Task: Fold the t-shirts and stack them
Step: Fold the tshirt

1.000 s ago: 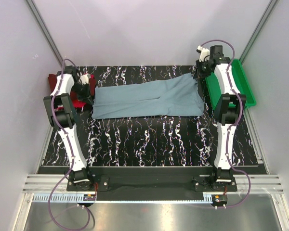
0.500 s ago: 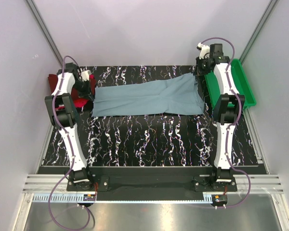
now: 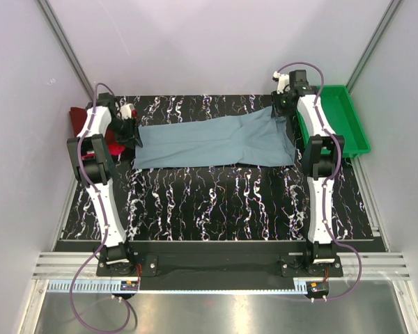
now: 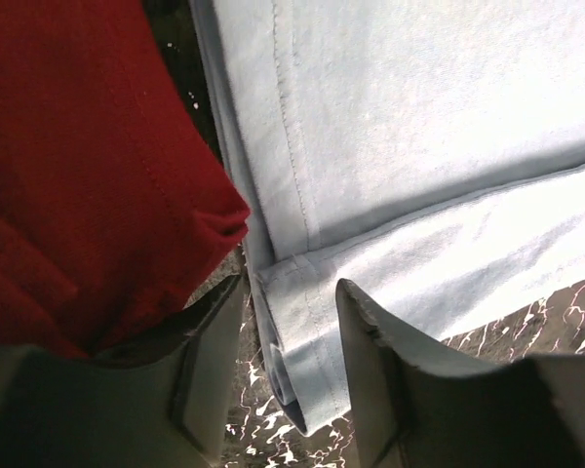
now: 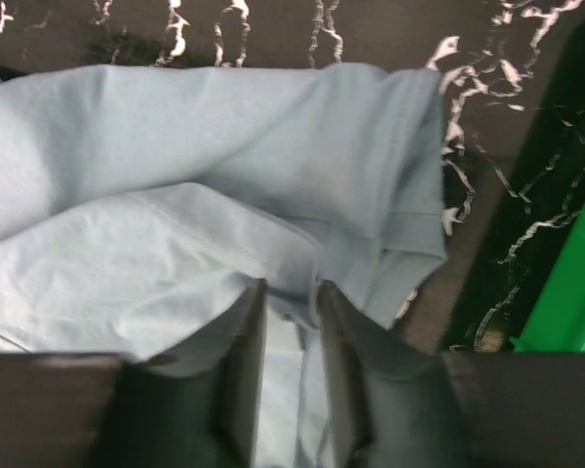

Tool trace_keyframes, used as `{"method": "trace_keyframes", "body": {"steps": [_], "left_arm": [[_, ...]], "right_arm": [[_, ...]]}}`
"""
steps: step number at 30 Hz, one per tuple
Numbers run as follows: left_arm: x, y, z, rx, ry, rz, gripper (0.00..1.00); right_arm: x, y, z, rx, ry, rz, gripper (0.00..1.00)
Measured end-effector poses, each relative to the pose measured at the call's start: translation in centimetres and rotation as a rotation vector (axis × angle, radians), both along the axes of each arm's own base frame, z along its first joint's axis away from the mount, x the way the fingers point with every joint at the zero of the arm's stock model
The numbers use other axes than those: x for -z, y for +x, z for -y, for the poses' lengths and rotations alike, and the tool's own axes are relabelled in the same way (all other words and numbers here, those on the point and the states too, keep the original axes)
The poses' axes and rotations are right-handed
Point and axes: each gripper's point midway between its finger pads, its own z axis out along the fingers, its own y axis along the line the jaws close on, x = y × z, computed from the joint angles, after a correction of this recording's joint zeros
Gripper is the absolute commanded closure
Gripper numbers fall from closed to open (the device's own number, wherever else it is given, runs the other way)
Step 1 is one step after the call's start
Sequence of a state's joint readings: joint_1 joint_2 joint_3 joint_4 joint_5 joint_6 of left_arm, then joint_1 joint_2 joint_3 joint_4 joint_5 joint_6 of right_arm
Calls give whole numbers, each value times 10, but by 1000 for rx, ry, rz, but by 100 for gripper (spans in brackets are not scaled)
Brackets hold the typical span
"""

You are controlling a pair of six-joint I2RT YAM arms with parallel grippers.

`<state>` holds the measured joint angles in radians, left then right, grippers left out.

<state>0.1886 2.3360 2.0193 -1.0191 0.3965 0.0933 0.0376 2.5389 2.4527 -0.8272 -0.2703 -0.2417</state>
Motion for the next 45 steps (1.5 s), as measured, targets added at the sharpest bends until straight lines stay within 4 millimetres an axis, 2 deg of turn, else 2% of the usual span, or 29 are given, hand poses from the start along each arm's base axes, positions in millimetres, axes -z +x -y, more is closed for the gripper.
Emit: {"method": "trace_keyframes", "body": {"steps": [4, 6, 10, 13, 16, 18, 22, 26, 30, 33, 37, 41, 45], "left_arm": [[-18, 3, 5, 13, -26, 43, 49], [-41, 5, 13, 27, -64, 95, 48], [-89, 11, 30, 53, -153, 208, 52], [-105, 18, 43, 83, -215, 260, 53], [-93, 15, 56, 96, -264, 227, 53], [-72, 10, 66, 100, -295, 168, 53], [-26, -4, 82, 89, -344, 29, 53], [0, -14, 92, 84, -359, -49, 53], [2, -16, 100, 94, -365, -60, 53], [4, -18, 105, 101, -366, -65, 53], [5, -19, 111, 103, -368, -75, 53], [5, -19, 116, 106, -370, -73, 52], [5, -19, 121, 107, -377, -78, 53]], "right_arm": [[4, -1, -7, -1, -27, -2, 56], [5, -3, -8, 2, -35, -8, 55], [-6, -4, -9, 3, -30, 9, 53], [-16, -3, -11, 0, -27, 26, 52], [-22, -2, -18, -11, -22, 41, 53], [-24, -3, -29, -33, -6, 44, 52], [-32, -7, -59, -95, 47, 51, 52], [-40, -12, -91, -154, 88, 60, 51], [-30, -19, -125, -215, 108, 45, 50], [-7, -26, -147, -253, 109, 6, 49], [30, -36, -166, -280, 98, -61, 48], [54, -42, -169, -274, 60, -101, 48], [57, -39, -163, -251, 27, -95, 48]]}}
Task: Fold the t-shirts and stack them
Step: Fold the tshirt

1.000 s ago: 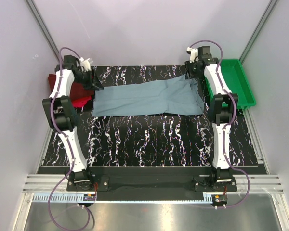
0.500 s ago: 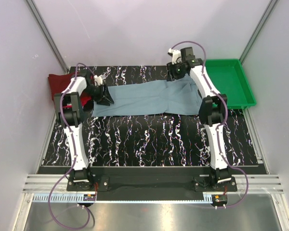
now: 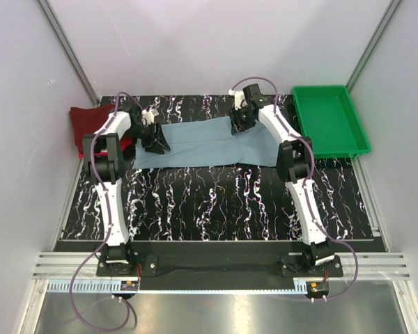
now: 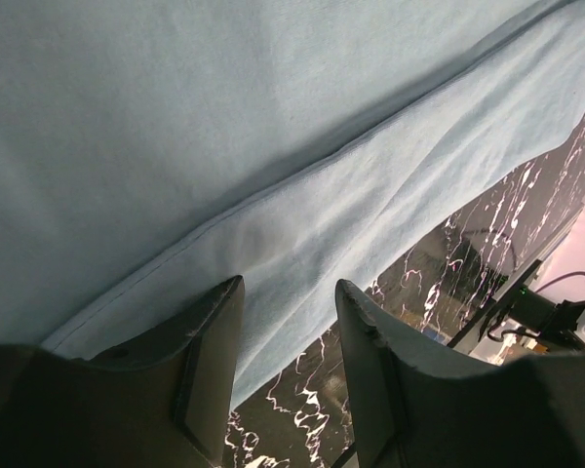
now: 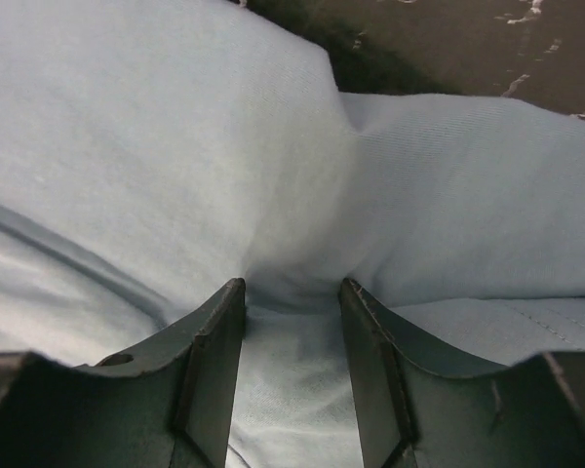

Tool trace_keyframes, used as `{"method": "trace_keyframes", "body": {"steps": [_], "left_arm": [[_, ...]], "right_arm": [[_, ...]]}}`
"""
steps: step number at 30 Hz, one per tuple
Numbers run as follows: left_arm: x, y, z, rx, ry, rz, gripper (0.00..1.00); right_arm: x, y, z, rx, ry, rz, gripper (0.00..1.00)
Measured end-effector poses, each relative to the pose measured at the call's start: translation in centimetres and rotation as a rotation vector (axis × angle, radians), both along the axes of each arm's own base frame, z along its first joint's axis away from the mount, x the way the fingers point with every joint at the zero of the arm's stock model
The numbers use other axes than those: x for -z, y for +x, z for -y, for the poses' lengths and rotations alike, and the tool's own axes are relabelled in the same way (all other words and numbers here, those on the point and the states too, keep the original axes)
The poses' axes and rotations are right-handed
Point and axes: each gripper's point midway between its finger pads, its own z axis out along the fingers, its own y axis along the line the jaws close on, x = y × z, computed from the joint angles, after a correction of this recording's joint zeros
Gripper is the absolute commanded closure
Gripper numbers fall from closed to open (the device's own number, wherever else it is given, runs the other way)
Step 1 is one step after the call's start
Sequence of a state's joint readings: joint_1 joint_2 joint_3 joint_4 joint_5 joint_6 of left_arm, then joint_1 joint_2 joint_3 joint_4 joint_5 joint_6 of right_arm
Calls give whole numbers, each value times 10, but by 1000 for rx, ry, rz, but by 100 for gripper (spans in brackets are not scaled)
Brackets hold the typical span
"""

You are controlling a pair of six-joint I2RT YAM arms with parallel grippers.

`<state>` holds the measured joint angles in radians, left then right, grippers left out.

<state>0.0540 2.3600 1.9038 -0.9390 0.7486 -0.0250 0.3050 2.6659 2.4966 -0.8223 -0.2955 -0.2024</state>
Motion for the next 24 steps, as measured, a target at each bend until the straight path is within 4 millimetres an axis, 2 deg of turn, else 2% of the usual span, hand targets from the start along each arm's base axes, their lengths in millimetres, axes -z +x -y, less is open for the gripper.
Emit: {"method": "trace_keyframes", "body": {"steps": [6, 13, 17, 24], "left_arm": [[0, 1, 2, -5, -3, -2, 53], [-2, 3, 3, -19, -14, -4, 53], [-3, 4, 4, -23, -19, -5, 53], [4, 4, 5, -33, -28, -25, 53]], "right_arm": [[3, 7, 15, 39, -82, 40, 48], [2, -11, 39, 61, -191, 25, 48], [-6, -14, 49, 74, -235, 36, 48], [-27, -1, 65, 98, -317, 121, 49]]}}
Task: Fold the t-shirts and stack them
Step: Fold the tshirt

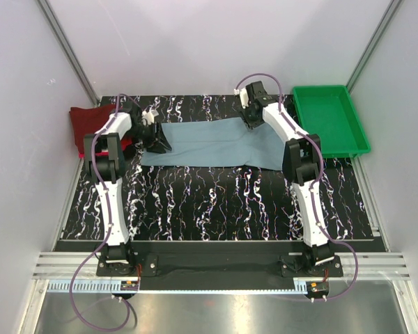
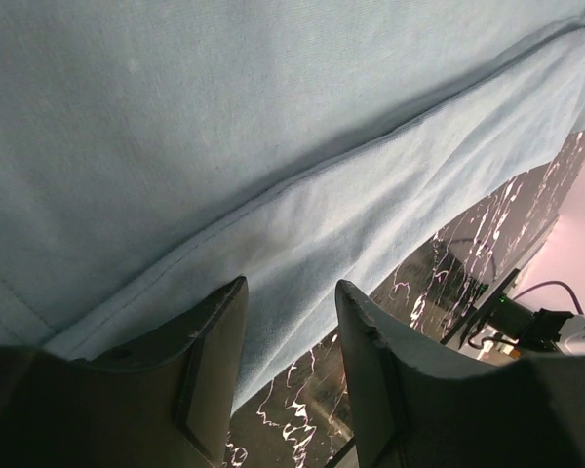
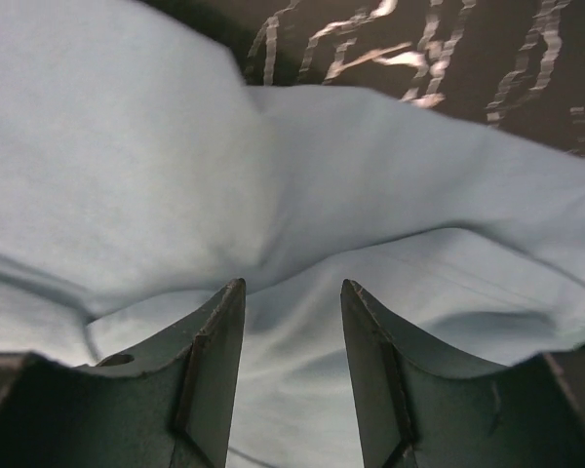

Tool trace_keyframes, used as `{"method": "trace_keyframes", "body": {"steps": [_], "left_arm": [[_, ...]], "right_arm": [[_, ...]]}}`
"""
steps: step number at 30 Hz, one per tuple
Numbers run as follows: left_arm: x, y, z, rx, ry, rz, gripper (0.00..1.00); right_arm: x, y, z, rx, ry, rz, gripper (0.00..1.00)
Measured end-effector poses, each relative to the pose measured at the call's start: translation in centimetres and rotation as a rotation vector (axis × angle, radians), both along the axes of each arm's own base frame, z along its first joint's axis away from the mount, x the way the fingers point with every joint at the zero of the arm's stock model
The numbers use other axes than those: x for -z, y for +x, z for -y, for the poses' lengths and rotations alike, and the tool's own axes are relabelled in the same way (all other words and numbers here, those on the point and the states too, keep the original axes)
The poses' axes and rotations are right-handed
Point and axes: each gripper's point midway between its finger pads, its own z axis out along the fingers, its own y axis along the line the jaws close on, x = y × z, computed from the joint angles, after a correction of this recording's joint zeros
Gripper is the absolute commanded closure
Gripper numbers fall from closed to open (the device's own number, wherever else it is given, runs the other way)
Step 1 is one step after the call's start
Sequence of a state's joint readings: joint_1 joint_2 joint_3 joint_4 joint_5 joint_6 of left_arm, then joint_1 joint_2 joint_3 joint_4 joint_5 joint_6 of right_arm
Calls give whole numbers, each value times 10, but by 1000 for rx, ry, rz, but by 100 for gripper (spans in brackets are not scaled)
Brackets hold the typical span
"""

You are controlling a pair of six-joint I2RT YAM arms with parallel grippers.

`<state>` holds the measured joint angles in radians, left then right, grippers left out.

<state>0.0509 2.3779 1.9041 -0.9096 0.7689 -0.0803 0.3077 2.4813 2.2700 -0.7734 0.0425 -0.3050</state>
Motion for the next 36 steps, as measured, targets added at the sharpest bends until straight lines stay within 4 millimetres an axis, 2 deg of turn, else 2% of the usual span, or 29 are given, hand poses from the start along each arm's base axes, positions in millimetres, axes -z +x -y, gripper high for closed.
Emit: {"method": "trace_keyframes", "body": {"steps": [9, 14, 19, 20, 21, 23, 24, 25, 32, 36], "left_arm": [[1, 1, 1, 2, -7, -2, 52], [1, 1, 2, 3, -6, -1, 52], [1, 1, 2, 4, -6, -1, 52], [1, 1, 2, 5, -6, -1, 52], [1, 1, 3, 6, -7, -1, 52], [1, 0, 4, 8, -6, -1, 52], [1, 0, 4, 9, -7, -1, 52], [1, 0, 5, 10, -7, -1, 52], [1, 0, 6, 13, -8, -1, 52], [0, 0, 7, 10, -11, -2, 52]], "right_arm": [[-22, 30, 14, 16, -57, 117, 51], [-4, 30, 18, 17, -69, 89, 51], [19, 18, 23, 9, -92, 25, 52], [21, 16, 24, 6, -97, 17, 54], [22, 16, 24, 4, -99, 14, 67], [23, 16, 25, -5, -106, 13, 81], [23, 15, 25, -6, -106, 13, 96], [23, 15, 25, -7, -106, 13, 100], [25, 13, 27, 1, -115, 7, 100], [18, 3, 33, 10, -132, -4, 100]]}}
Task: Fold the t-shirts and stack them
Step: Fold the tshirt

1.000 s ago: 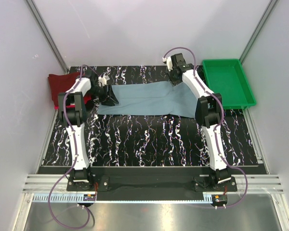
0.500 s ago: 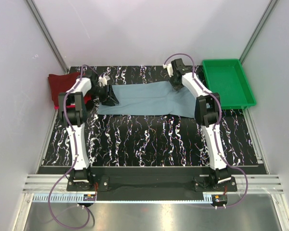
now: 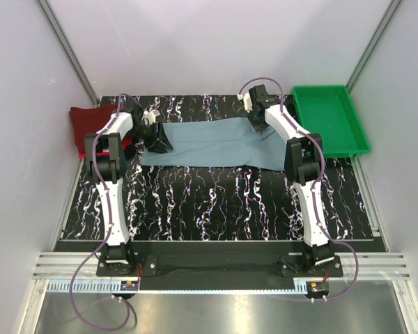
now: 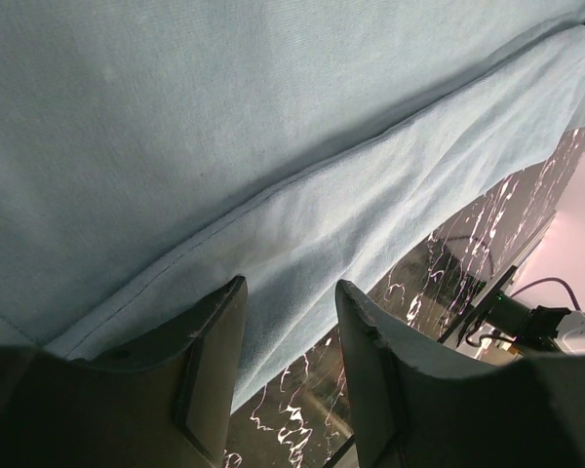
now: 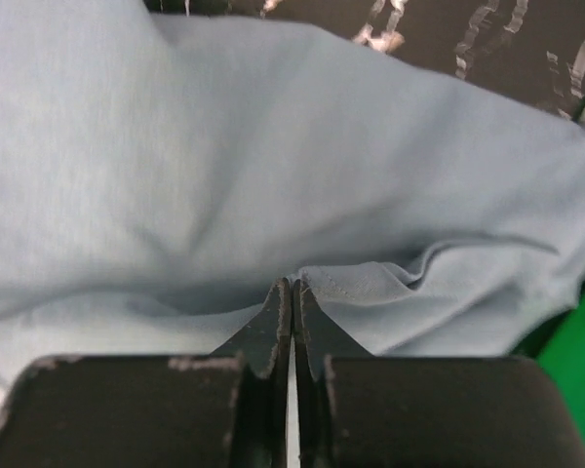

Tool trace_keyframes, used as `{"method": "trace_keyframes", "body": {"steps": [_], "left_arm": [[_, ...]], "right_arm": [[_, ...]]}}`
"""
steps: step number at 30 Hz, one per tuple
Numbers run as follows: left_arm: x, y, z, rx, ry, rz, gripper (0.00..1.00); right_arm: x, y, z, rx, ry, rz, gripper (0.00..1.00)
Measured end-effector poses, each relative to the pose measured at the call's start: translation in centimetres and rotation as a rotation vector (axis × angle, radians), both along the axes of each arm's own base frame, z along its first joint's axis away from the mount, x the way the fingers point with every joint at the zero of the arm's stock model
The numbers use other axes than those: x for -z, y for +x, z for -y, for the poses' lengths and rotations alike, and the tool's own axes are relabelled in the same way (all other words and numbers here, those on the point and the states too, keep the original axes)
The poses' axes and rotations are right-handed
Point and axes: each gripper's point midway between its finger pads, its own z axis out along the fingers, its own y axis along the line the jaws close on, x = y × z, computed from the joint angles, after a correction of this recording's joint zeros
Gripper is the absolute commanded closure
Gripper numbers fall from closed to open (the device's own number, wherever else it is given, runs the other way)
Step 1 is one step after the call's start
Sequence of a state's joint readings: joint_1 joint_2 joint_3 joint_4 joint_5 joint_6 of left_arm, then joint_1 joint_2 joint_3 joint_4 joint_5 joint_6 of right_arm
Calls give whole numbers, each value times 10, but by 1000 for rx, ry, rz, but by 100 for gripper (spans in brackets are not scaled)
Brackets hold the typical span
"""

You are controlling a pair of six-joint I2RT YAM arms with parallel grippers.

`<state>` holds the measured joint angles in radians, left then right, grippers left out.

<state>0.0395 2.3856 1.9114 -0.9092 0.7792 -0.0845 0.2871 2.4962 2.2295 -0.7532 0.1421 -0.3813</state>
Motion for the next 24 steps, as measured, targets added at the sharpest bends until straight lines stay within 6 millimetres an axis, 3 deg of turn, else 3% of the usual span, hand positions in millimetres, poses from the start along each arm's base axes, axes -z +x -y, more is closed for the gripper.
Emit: {"method": "trace_keyframes", "body": {"steps": [4, 10, 13, 15, 19, 24], "left_arm": [[-1, 1, 1, -5, -7, 1, 53], [-4, 4, 5, -12, -29, 2, 53], [-5, 4, 7, -14, -37, 2, 53], [-6, 5, 8, -15, -39, 3, 53], [-6, 5, 8, -15, -40, 4, 53], [-6, 5, 8, -15, -41, 5, 53]], "right_arm": [[-27, -16, 7, 16, -2, 8, 100], [-91, -47, 14, 43, 36, 65, 100], [-107, -66, 14, 45, 68, 66, 97], [-103, -79, 12, 43, 90, 35, 93], [-72, -112, 0, 32, 147, -109, 89], [-39, -161, -18, 31, 215, -300, 71]]}}
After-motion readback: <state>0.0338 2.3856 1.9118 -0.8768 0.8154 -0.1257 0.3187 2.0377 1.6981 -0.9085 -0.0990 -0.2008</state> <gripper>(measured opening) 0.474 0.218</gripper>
